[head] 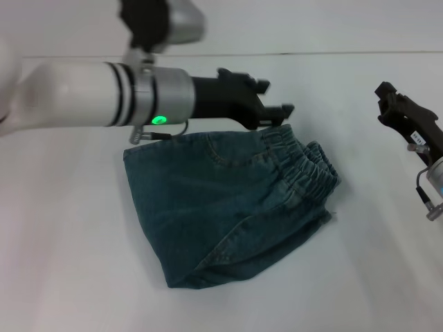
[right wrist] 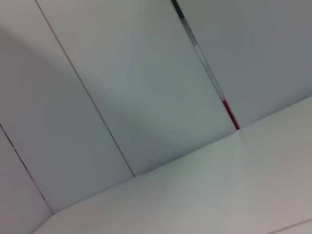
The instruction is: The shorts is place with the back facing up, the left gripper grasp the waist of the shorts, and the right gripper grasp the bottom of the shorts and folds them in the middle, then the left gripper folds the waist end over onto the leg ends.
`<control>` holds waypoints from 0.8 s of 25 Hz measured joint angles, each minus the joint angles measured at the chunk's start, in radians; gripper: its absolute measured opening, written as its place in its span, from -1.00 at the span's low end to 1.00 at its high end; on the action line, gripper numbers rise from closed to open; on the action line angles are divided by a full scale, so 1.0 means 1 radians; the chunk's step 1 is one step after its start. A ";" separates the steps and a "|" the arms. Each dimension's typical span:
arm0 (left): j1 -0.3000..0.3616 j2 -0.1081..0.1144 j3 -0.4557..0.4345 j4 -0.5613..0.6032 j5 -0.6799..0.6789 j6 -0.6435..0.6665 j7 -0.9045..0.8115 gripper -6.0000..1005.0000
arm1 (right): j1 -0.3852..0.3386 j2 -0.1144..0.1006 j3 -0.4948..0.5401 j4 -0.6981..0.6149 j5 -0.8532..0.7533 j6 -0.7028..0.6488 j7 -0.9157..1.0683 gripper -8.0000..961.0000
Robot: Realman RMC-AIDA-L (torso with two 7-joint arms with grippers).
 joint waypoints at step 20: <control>0.300 0.043 -0.637 0.092 0.049 0.853 0.043 0.90 | -0.035 -0.008 -0.768 -0.930 -0.120 -0.767 0.843 -0.57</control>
